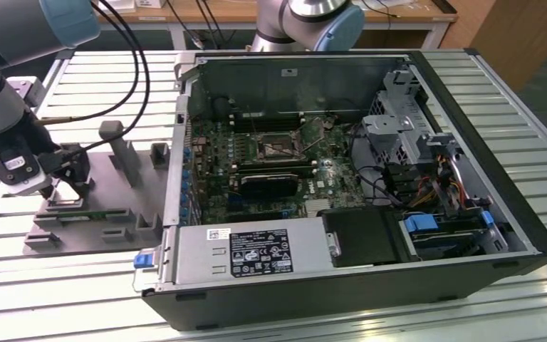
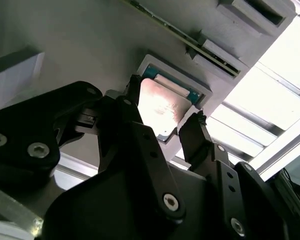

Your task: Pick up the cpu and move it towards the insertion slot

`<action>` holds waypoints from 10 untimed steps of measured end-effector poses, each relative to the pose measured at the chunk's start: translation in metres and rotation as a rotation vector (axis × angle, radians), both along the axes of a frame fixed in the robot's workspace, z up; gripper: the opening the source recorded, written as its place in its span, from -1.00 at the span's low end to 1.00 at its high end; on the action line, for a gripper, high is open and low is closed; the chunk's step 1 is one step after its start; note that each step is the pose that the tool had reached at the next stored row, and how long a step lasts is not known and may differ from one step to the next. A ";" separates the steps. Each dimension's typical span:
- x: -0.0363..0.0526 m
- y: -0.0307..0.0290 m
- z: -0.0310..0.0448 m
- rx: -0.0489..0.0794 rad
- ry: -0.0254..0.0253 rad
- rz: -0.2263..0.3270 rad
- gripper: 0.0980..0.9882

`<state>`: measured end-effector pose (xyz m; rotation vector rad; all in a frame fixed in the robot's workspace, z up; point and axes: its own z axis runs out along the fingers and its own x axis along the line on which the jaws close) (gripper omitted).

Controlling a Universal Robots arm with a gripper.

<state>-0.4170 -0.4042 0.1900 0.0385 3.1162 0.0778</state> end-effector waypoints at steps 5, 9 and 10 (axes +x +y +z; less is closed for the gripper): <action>0.0000 0.0000 -0.0001 0.000 0.0002 0.013 0.10; 0.0001 0.0000 -0.0010 0.000 0.0001 0.045 0.10; 0.0002 0.0000 -0.0012 0.000 0.0002 0.047 0.10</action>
